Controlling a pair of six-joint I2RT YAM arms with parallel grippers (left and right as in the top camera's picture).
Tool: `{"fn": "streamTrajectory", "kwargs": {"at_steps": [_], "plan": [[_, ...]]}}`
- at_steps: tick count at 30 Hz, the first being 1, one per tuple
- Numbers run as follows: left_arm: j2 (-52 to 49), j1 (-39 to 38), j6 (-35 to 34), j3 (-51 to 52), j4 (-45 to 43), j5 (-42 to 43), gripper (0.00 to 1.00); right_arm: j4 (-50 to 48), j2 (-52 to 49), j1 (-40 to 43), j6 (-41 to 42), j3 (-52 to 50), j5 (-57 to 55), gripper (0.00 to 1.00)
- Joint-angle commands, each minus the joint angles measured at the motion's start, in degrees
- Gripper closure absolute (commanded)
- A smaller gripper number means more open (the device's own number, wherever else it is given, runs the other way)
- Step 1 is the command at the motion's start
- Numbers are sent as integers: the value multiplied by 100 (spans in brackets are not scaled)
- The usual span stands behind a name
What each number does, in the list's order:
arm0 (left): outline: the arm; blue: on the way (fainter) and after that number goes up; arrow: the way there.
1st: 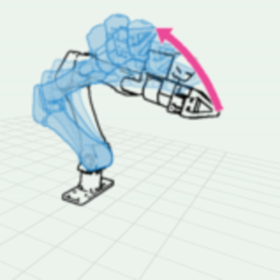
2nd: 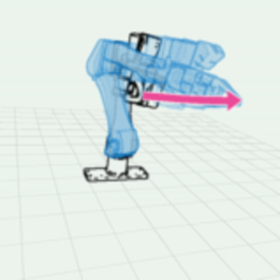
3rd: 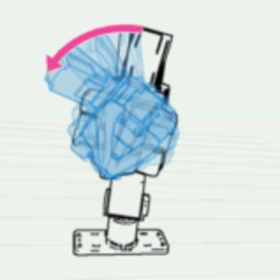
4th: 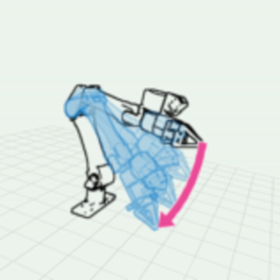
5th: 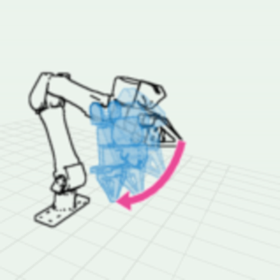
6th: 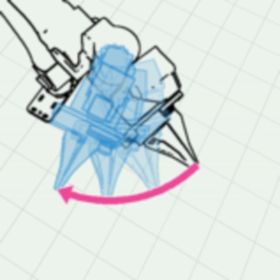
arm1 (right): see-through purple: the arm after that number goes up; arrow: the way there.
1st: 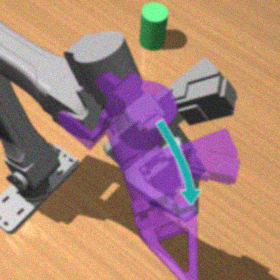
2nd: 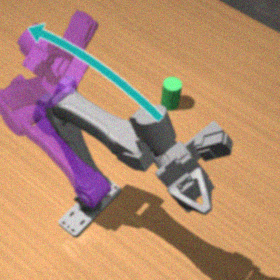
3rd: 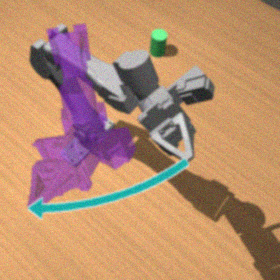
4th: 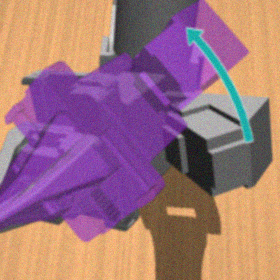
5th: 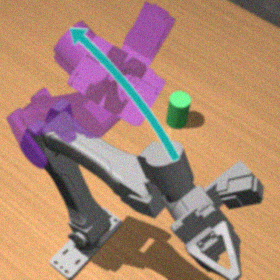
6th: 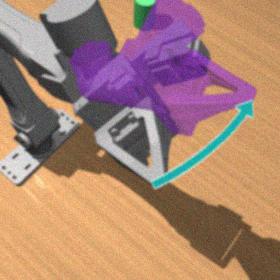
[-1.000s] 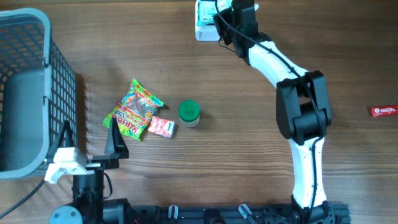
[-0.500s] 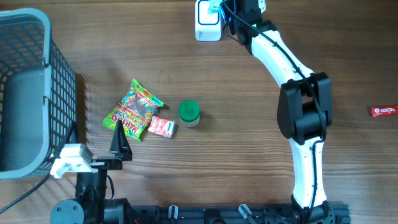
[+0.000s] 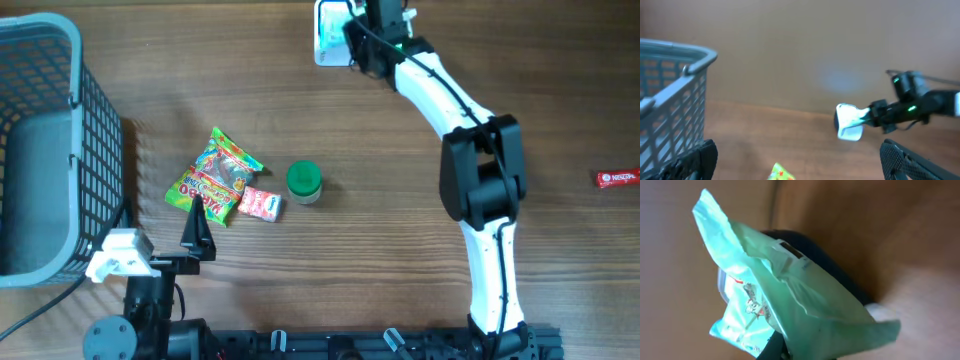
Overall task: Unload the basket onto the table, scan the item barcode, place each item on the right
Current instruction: 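Move the wipes pack to the far right and drop it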
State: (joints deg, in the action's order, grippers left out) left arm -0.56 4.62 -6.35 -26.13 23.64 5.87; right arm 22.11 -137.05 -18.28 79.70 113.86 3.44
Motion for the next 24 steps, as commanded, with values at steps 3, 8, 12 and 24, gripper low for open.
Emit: {"fn": "streamTrajectory", "kwargs": {"at_steps": [3,8,12,24], "plan": [[24,26,-59,33,302,-72,0,2006,1095,693,-608,68,-1340,96],[24,26,-57,33,299,-74,0,3523,1565,1506,-984,68,-2472,96],[24,26,-57,33,304,-76,0,4435,1532,2411,-1071,9,-3062,96],[24,26,-57,33,516,-13,0,2837,1403,4712,-2500,-1952,-3429,50]]}}
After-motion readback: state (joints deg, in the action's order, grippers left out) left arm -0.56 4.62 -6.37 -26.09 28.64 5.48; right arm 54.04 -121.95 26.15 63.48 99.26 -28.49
